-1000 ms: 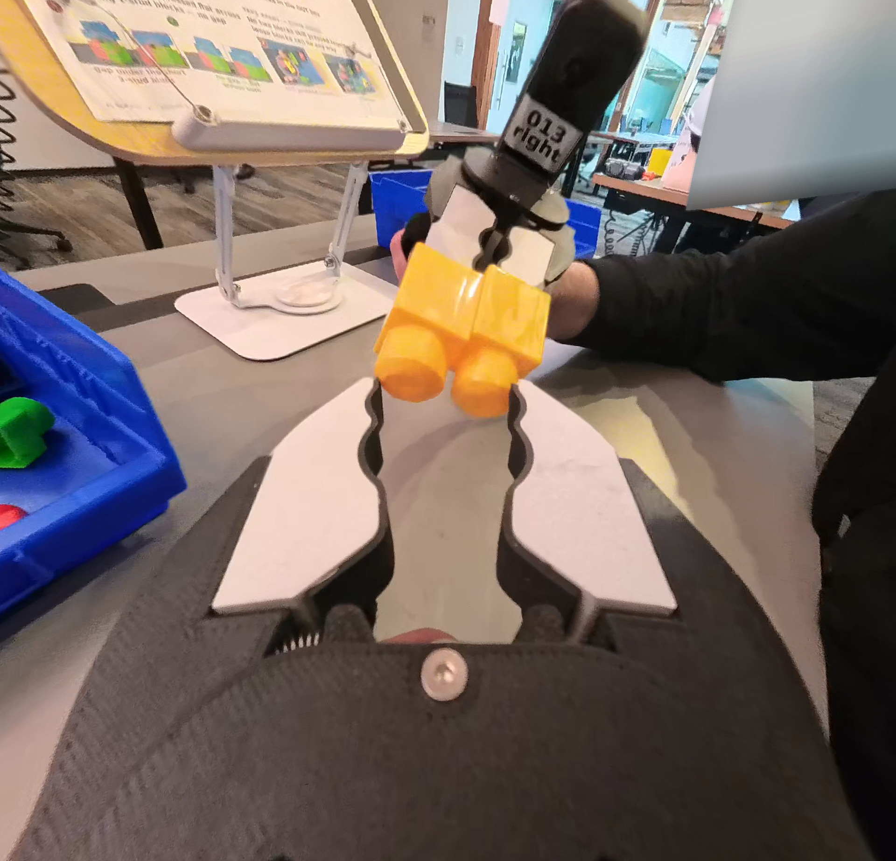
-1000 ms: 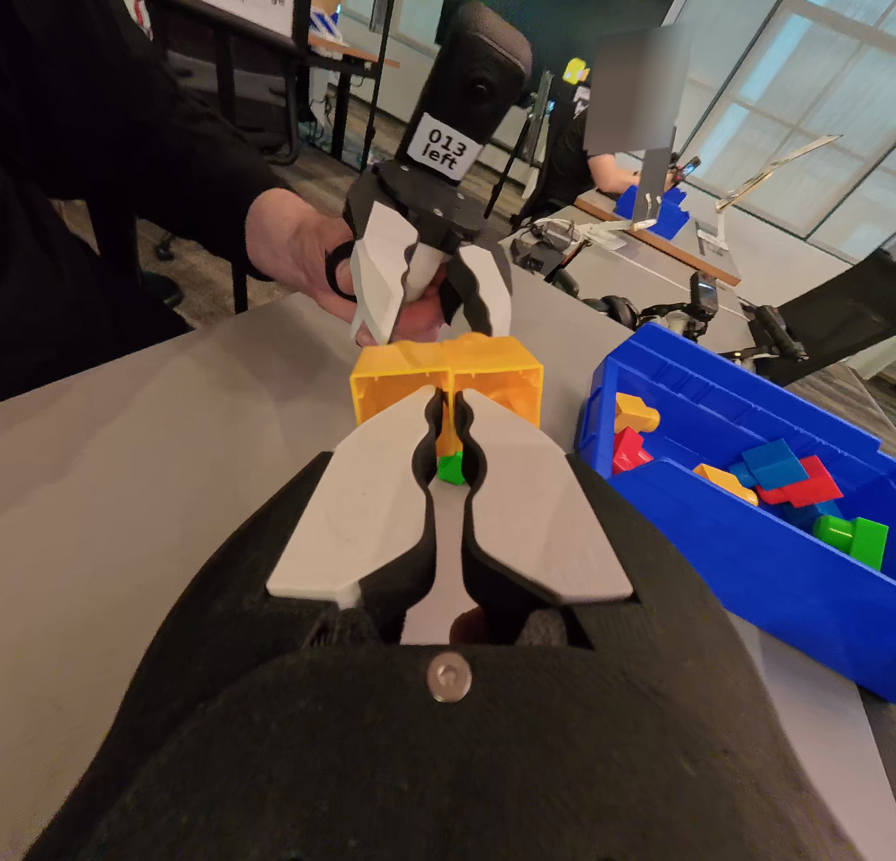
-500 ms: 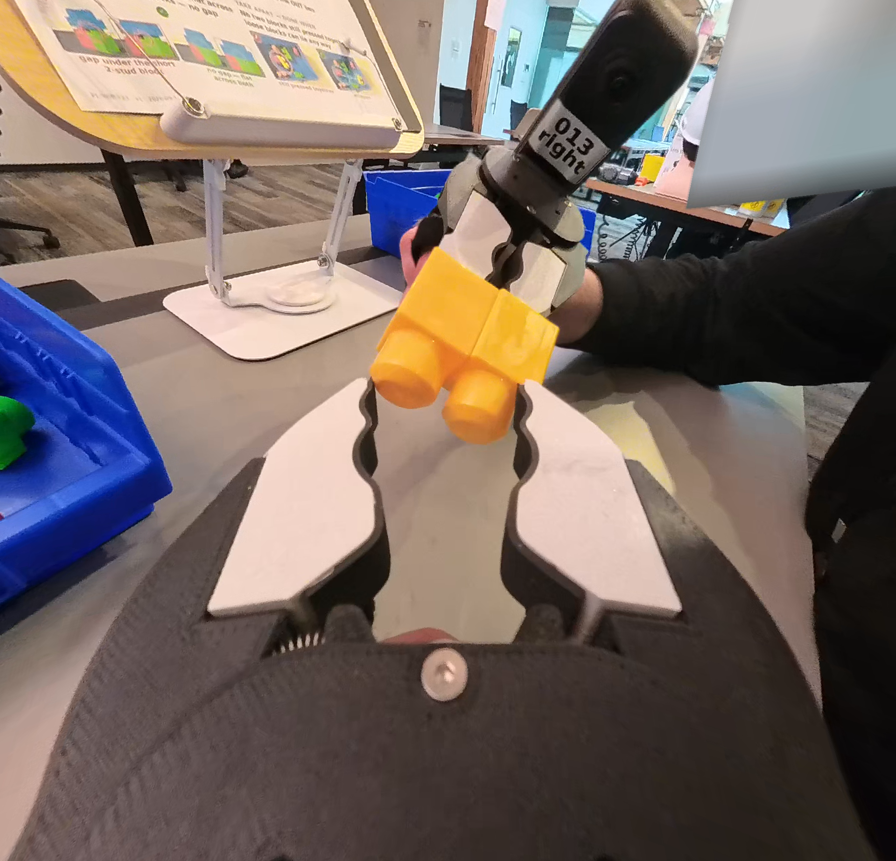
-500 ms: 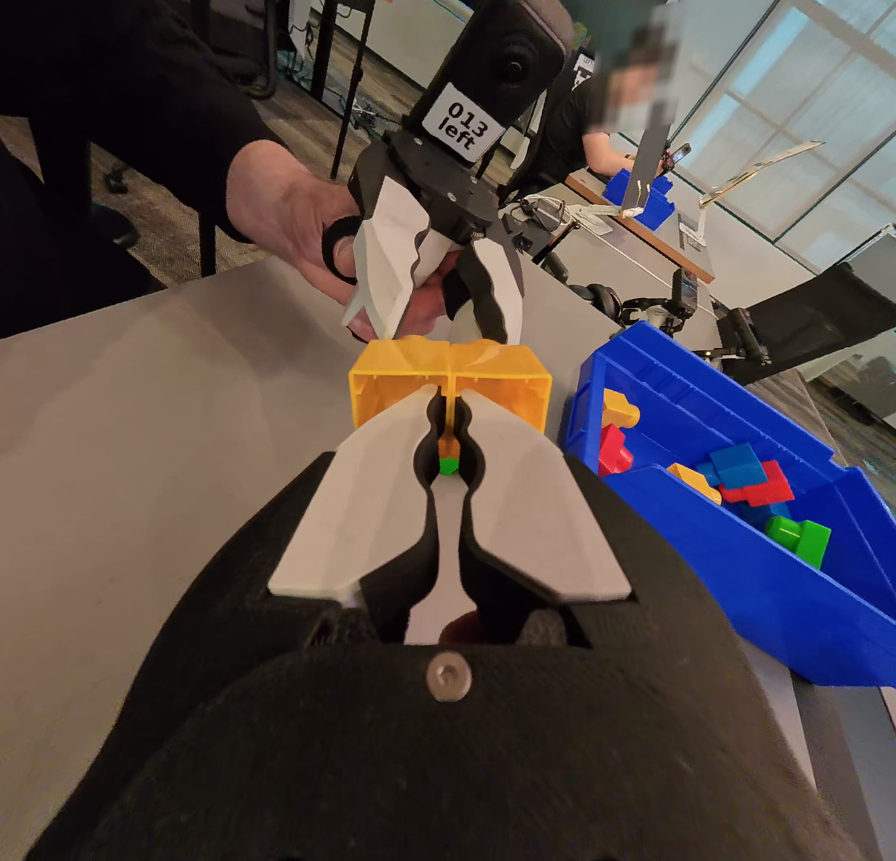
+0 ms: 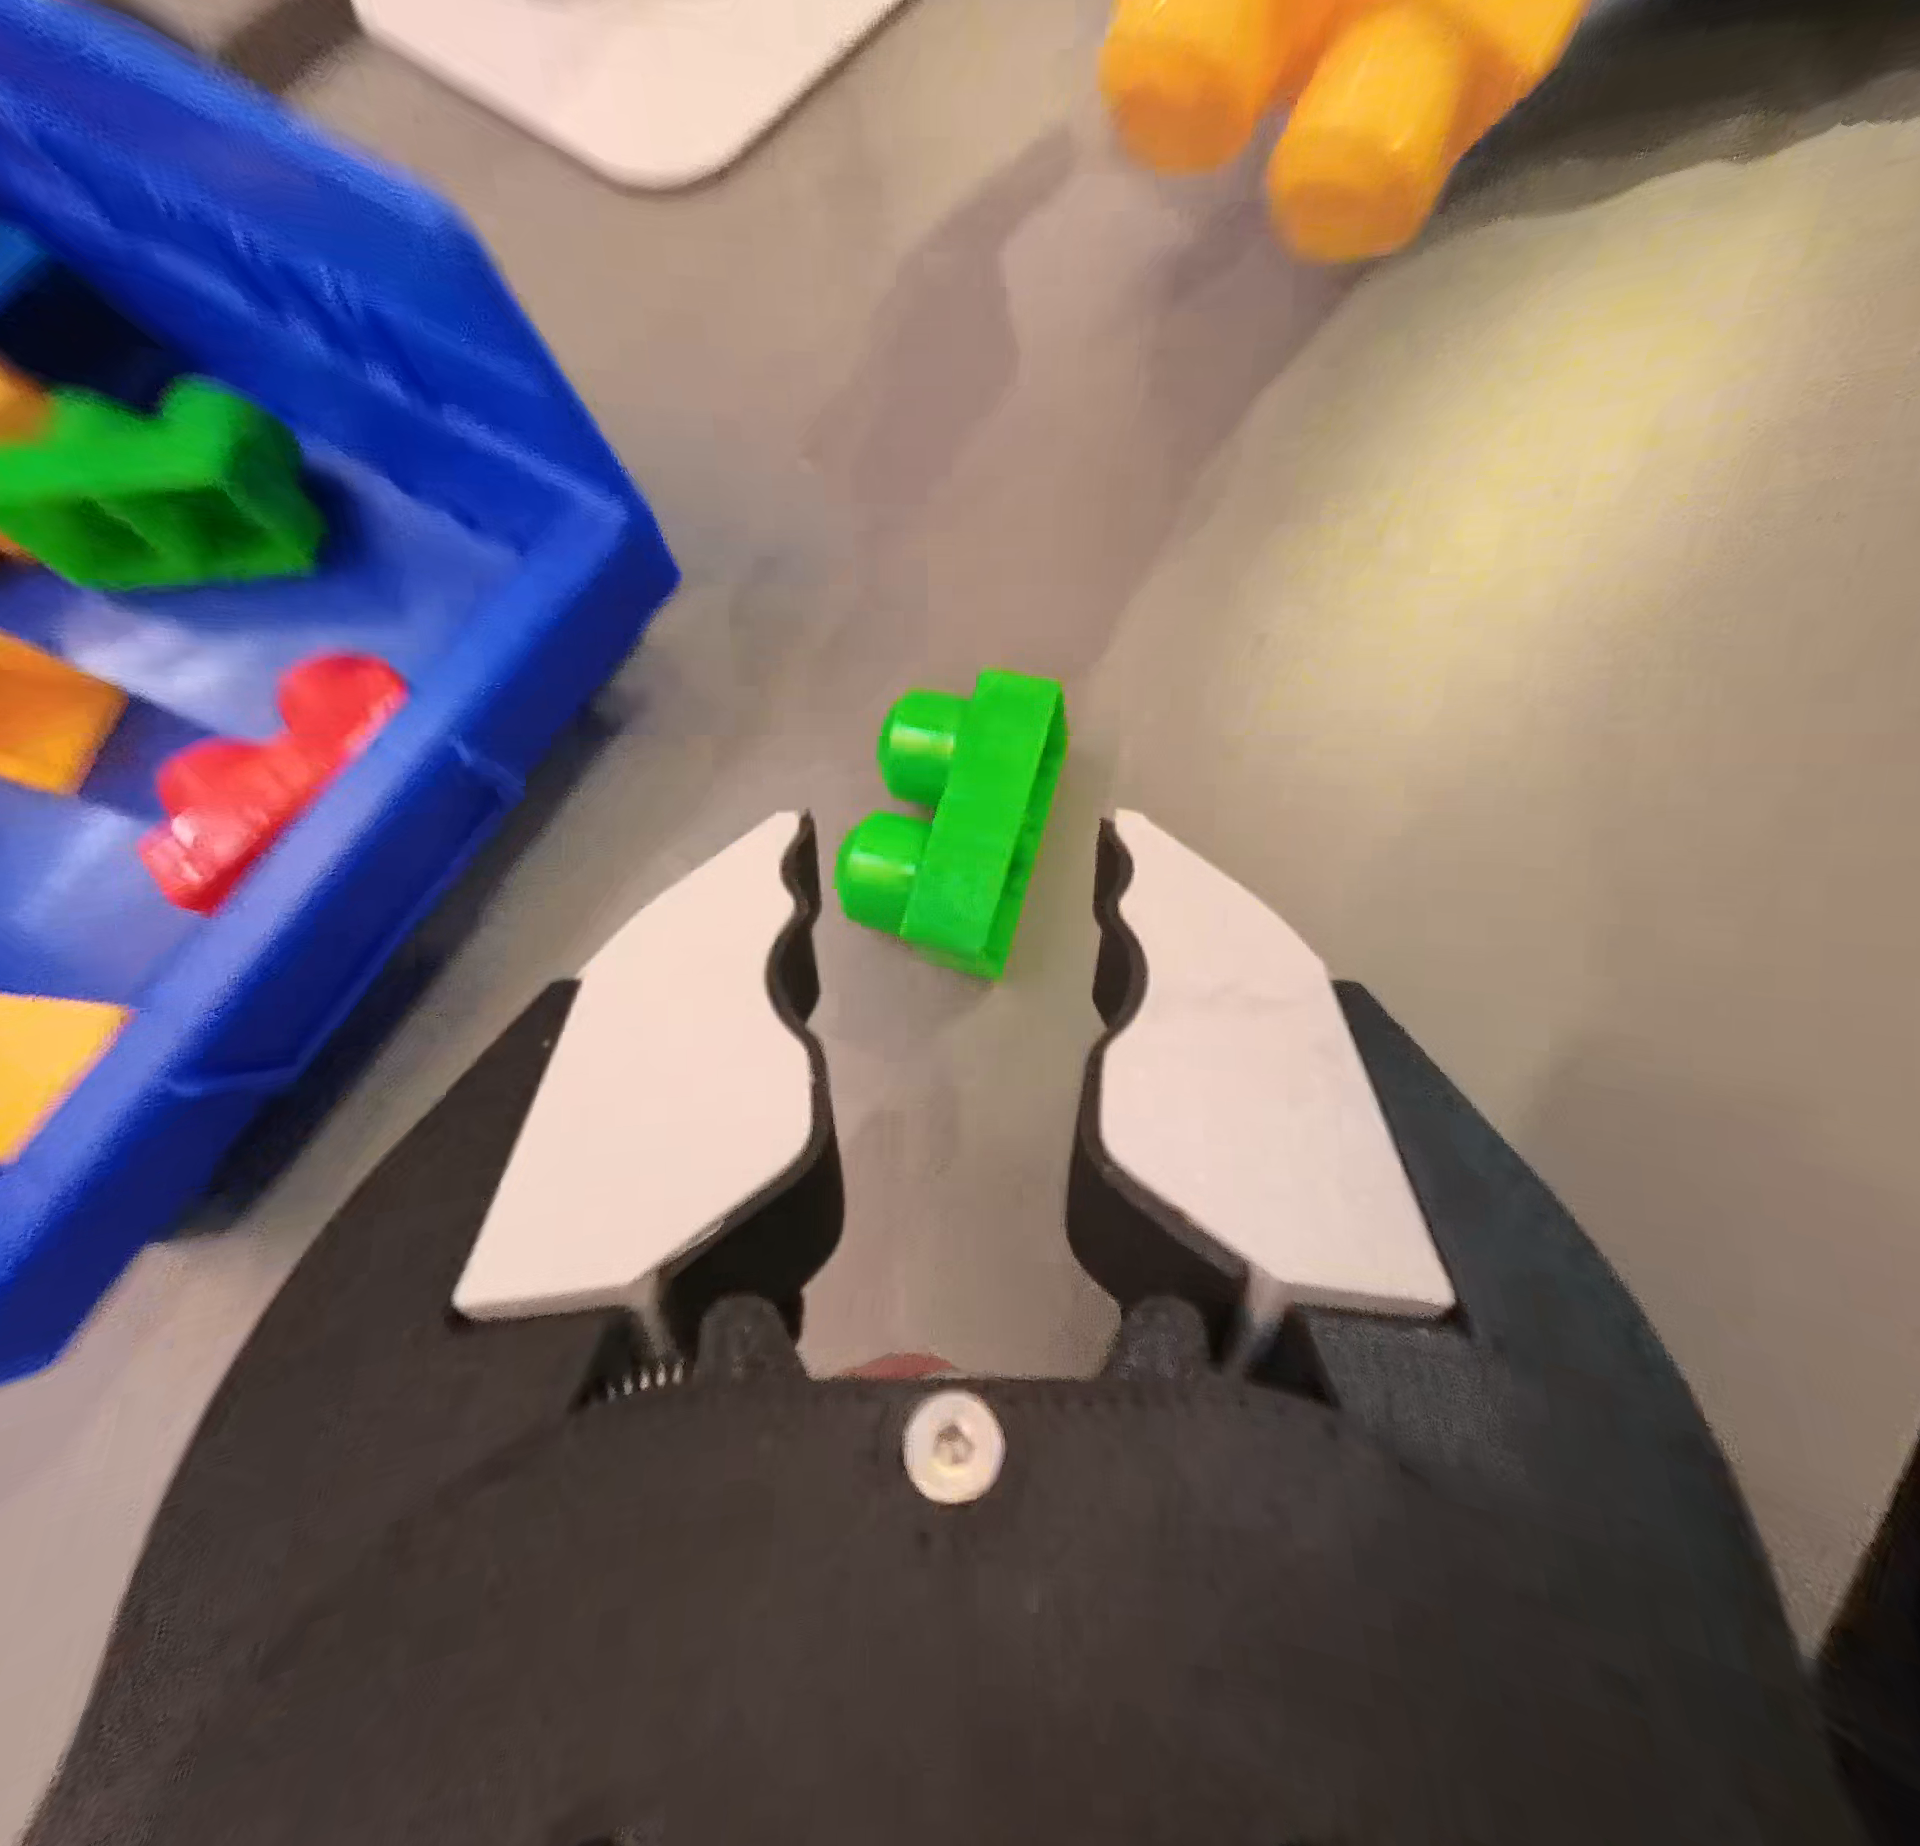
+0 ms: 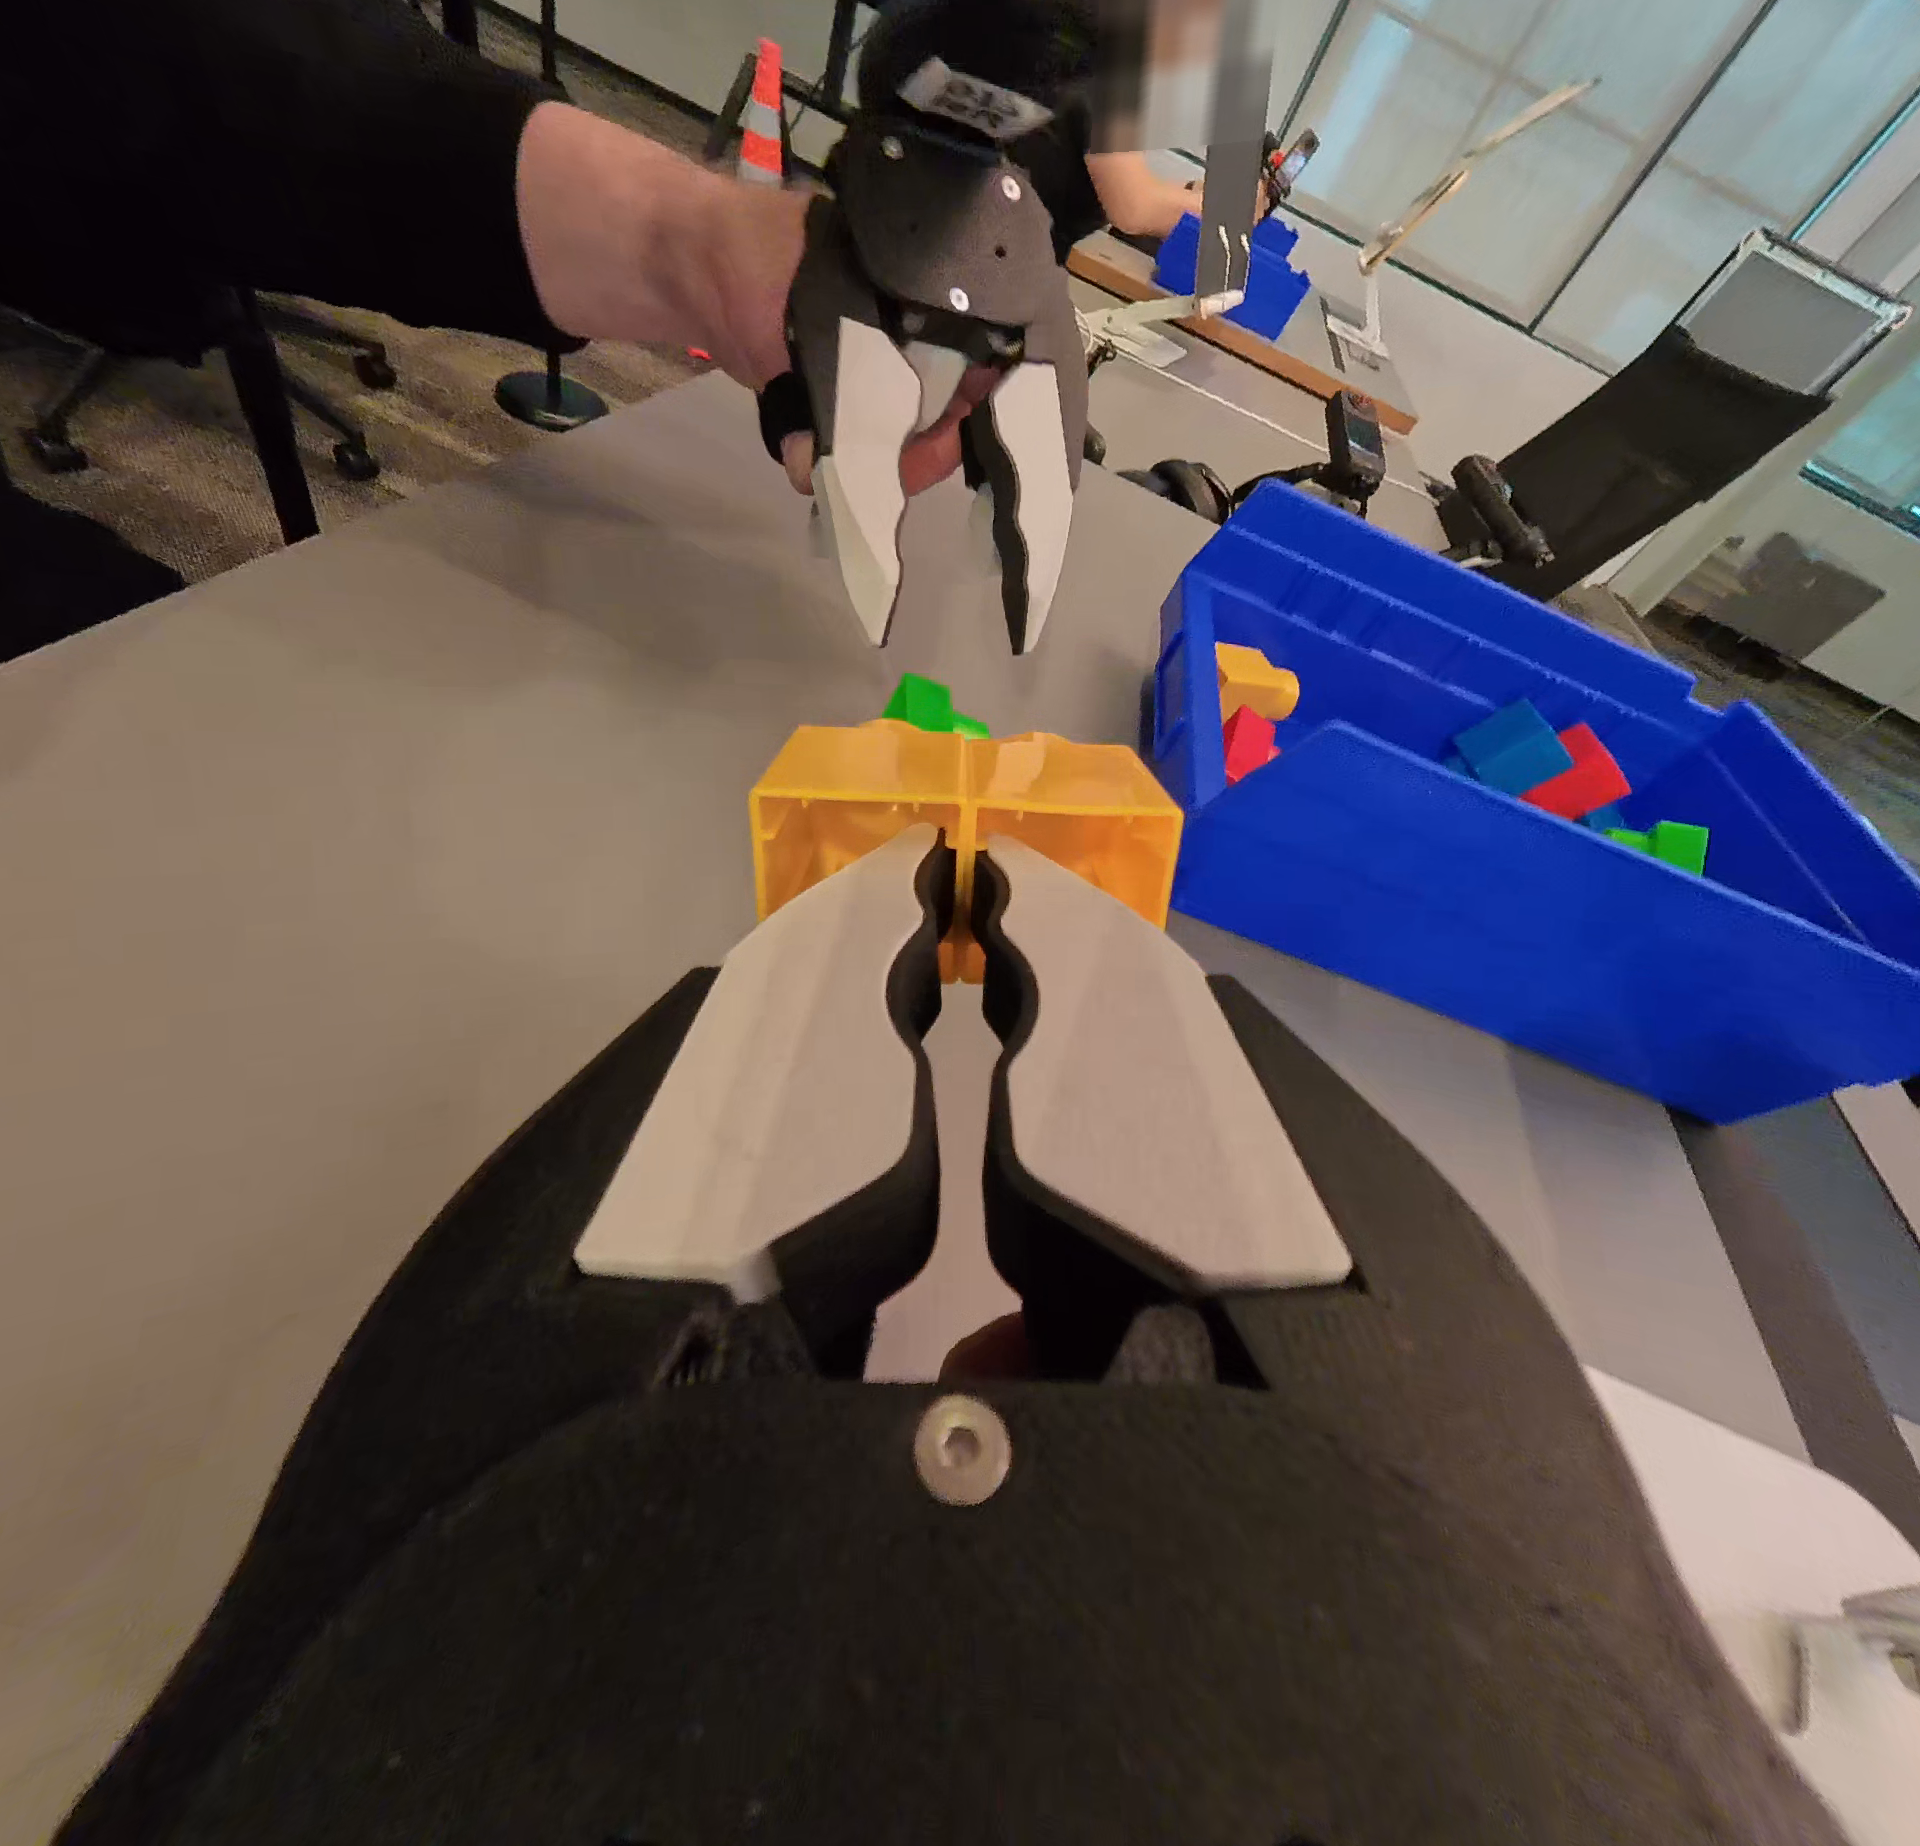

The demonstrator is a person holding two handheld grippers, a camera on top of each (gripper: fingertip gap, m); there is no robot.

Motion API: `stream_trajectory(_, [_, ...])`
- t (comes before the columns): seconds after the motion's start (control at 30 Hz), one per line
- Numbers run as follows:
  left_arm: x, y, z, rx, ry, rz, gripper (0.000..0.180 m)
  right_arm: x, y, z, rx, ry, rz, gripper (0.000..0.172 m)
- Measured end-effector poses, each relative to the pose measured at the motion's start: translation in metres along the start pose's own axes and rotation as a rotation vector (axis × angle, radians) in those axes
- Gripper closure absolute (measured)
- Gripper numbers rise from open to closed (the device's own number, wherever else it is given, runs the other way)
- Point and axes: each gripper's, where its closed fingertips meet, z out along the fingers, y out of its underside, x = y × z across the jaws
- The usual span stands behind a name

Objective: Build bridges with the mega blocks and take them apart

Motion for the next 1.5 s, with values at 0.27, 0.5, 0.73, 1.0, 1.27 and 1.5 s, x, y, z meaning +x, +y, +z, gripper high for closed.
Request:
stream_trajectory(0.27, [0.024,0.019,0.012,-0.040,0.198,-0.211,0.137,-0.001,0.017,-0.007,-0.044,0.020,0.023,0.169])
stream_trajectory(0.5, [0.073,-0.005,0.003,0.059,0.274,-0.108,0.132,0.006,0.019,-0.012,-0.034,0.033,0.049,0.169])
stream_trajectory(0.73, [0.018,0.018,0.031,-0.072,0.060,-0.024,0.076,0.001,0.021,-0.008,-0.044,0.020,0.043,0.169])
stream_trajectory(1.0, [0.030,0.015,0.060,-0.109,0.139,0.078,0.109,0.000,0.024,-0.007,-0.047,0.006,0.053,0.169])
stream_trajectory(1.27, [0.023,-0.037,0.046,0.096,0.027,0.114,0.111,0.008,0.011,-0.017,-0.023,0.010,0.067,0.169])
stream_trajectory(1.5, [0.035,-0.121,0.023,0.173,-0.096,0.333,0.111,0.017,-0.034,-0.040,0.023,0.060,-0.031,0.169])
